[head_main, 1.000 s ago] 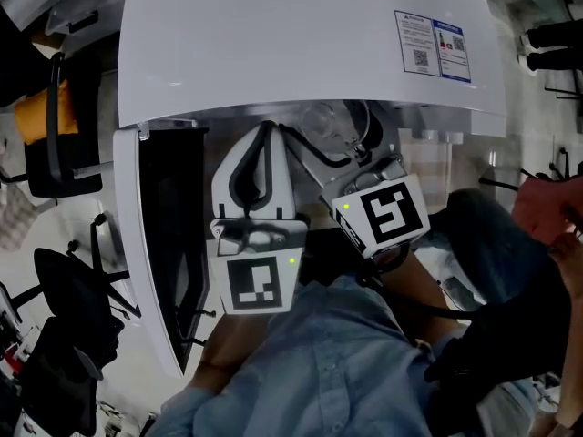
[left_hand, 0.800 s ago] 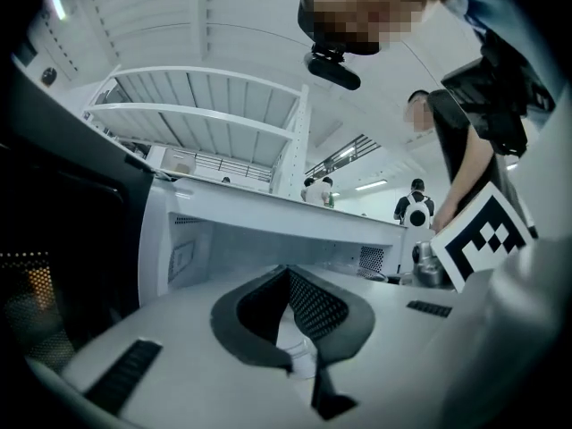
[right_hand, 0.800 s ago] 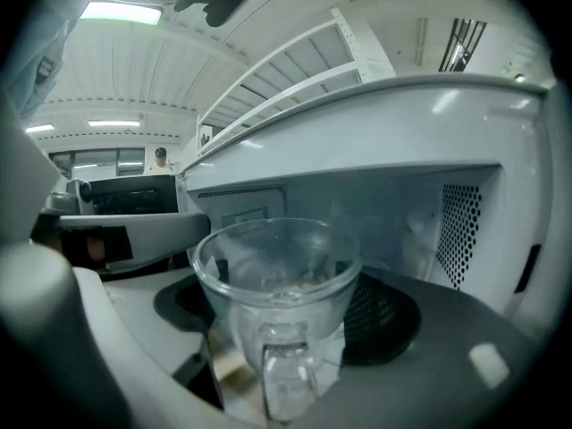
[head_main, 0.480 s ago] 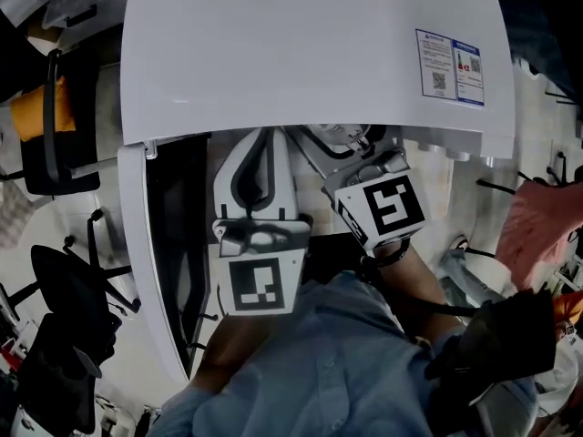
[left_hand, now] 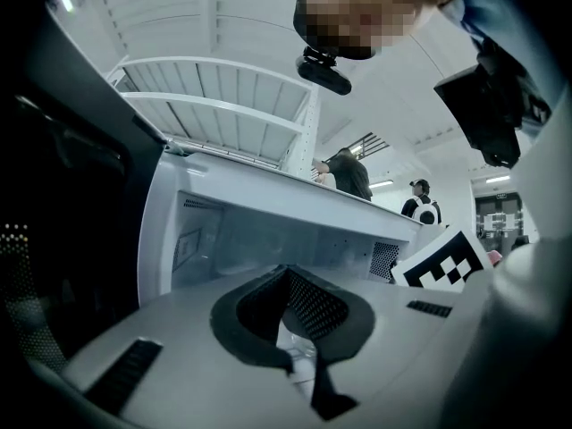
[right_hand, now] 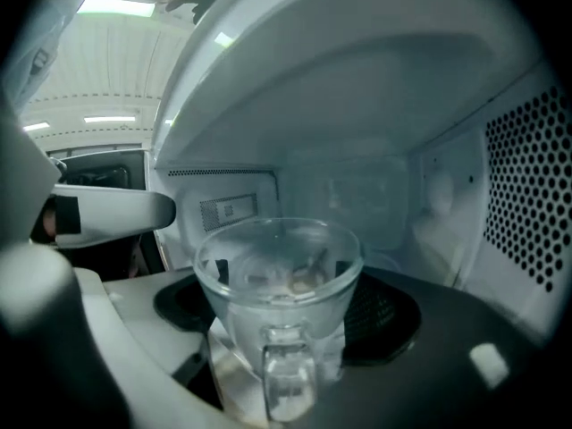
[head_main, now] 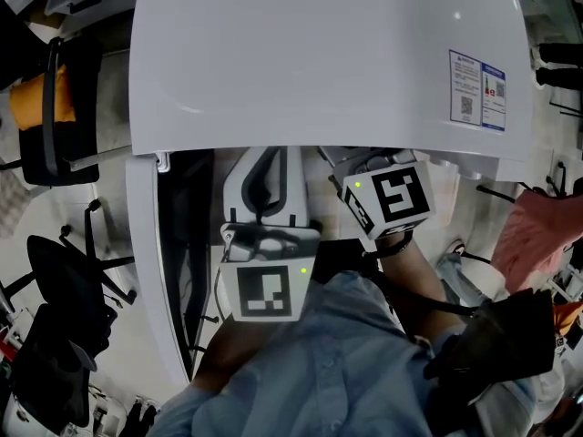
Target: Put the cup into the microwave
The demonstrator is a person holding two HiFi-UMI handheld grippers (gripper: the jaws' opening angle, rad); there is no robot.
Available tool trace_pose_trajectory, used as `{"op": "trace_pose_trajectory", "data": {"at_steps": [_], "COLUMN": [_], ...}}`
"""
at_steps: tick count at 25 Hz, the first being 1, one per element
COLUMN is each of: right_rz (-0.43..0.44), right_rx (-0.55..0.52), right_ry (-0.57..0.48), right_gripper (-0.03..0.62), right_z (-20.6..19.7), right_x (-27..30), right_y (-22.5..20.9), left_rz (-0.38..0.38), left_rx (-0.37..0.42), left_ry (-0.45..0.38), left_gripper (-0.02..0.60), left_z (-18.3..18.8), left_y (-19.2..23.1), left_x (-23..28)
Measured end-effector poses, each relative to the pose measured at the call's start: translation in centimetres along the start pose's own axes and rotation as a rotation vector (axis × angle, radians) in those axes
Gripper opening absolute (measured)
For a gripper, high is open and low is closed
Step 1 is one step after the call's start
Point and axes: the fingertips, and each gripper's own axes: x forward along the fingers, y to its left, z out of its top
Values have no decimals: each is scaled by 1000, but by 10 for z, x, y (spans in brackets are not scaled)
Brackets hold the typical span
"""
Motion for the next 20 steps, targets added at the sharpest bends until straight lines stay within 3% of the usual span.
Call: {"op": "trace_pose_trajectory", "data": {"at_steps": [15,20], "right_rz": [-3,13], "right_rx": [-61,-64], "right_ry": [-15,-22], "right_gripper": [387,445], "right_z": [-1,3], "right_x": [10,2], "right_y": [0,2], "left_rz": [28,38], "left_rx": [15,25], "left_ry": [-18,-16], "left_gripper": [6,6], "left_z": [5,7], "left_y": [8,8], "left_x": [-9,-13]}}
